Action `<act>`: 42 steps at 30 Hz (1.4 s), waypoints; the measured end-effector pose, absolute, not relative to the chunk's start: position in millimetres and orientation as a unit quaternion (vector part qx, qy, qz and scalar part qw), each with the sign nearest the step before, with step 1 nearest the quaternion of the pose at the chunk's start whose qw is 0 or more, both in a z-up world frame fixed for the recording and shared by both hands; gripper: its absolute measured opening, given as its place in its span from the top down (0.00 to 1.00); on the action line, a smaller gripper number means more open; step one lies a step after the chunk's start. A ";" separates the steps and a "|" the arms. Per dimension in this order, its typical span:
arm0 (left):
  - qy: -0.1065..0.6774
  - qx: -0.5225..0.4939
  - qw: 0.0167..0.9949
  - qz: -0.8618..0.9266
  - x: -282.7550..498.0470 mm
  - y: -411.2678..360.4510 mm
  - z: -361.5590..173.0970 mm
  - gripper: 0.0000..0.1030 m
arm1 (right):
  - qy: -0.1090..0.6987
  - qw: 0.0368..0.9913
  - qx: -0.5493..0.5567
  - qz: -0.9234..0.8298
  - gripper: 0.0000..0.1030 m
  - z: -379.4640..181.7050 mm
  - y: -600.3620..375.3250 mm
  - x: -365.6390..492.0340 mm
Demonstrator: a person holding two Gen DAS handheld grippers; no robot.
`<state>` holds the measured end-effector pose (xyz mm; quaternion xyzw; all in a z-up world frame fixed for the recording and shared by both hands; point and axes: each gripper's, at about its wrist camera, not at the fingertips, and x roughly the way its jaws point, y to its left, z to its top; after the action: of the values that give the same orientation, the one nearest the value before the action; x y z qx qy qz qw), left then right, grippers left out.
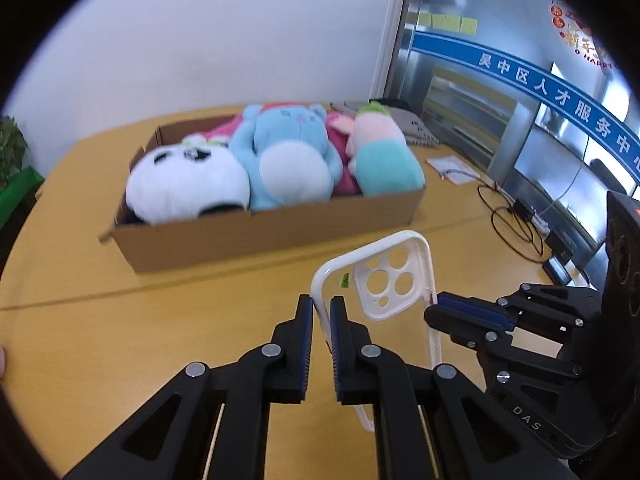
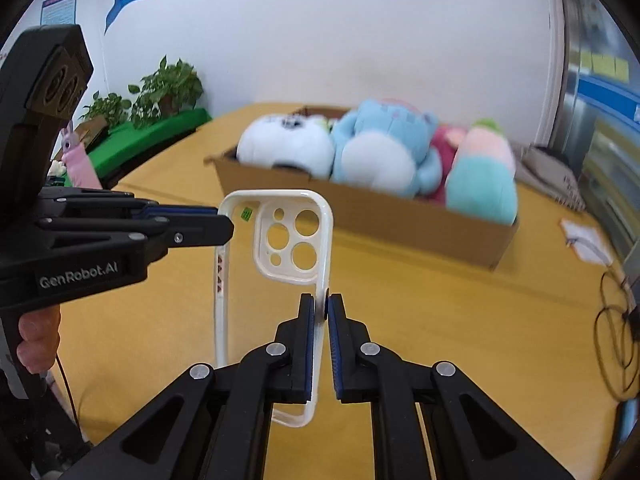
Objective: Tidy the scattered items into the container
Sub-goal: 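Pinch the white phone case edge between both grippers' fingers, then carry the phone case over the box and release it onto the plush toys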
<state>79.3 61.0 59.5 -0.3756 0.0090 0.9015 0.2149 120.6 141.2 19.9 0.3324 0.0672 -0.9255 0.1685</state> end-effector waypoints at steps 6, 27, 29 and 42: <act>0.010 -0.323 0.224 0.919 65.8 61.2 112.3 0.93 | 0.076 0.155 0.292 -0.941 0.93 67.1 135.0 103.7; 0.019 -0.272 0.214 0.938 -54.2 79.5 175.9 0.93 | 0.077 0.147 0.260 -0.951 0.93 144.9 131.8 -27.3; 0.013 -0.281 0.215 0.935 -75.8 84.2 176.5 0.93 | 0.077 0.146 0.260 -0.951 0.93 147.1 135.2 -48.1; -0.026 -0.331 0.237 0.913 -206.5 116.1 125.2 0.93 | 0.061 0.112 0.329 -0.936 0.93 113.8 169.5 -181.7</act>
<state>-206.5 116.1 125.2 -0.3306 -0.0257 0.9131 0.2372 -181.7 169.5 113.8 0.3290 0.0613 -0.9357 0.1121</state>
